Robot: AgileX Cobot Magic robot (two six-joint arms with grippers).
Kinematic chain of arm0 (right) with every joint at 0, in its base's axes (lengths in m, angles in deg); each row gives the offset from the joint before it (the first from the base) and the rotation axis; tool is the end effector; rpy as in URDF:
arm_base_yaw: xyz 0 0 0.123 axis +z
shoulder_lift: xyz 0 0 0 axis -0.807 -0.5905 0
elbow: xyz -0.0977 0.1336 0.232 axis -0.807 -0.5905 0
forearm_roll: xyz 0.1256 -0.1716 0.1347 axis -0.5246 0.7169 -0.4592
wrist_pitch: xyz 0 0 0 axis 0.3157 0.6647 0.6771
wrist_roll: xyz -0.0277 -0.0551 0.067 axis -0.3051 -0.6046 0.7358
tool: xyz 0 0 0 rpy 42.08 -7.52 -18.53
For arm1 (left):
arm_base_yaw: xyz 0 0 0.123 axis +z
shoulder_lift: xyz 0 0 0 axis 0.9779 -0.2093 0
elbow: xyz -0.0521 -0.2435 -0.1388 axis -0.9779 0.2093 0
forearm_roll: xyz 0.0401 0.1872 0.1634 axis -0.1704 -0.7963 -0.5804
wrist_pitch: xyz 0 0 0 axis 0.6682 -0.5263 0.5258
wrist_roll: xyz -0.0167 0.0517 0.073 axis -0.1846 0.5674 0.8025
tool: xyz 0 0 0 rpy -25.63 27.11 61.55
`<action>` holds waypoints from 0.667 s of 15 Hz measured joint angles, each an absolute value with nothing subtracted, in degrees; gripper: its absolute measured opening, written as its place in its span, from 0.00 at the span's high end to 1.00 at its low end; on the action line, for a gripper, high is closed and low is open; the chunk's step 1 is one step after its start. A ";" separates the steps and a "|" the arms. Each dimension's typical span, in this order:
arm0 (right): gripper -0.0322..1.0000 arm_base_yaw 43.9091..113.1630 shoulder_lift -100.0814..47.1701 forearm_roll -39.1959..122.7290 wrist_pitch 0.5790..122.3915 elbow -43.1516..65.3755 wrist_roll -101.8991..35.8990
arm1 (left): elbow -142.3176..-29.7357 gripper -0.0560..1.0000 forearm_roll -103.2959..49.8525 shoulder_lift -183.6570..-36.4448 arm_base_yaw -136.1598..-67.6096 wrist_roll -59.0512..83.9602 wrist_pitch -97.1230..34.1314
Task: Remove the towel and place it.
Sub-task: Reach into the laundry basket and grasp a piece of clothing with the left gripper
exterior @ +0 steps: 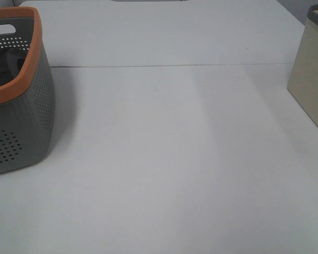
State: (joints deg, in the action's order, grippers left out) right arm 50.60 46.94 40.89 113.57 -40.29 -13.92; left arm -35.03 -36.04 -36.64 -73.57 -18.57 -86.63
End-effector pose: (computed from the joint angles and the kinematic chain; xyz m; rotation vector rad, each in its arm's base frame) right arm -0.0058 0.0126 0.2779 -0.0187 2.0387 0.1069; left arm -0.0040 -0.0061 0.2796 -0.0208 2.0075 -0.0045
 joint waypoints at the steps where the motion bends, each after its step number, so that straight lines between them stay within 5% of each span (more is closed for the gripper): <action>1: 0.15 50.60 46.94 40.89 113.57 -40.29 -13.92 | -35.95 0.02 -35.81 -38.07 -73.57 -18.22 -87.54; 4: 0.15 50.60 46.94 40.89 113.57 -40.29 -13.92 | -41.62 0.02 -35.58 -47.12 -73.57 -14.90 -89.84; 10: 0.15 50.60 46.94 40.89 113.57 -40.29 -13.92 | -74.74 0.02 -35.69 -85.62 -73.57 1.60 -96.83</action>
State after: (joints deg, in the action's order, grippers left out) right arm 50.60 46.94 40.89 113.57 -40.29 -13.92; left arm -74.74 -35.69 -85.62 -73.57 1.60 -96.83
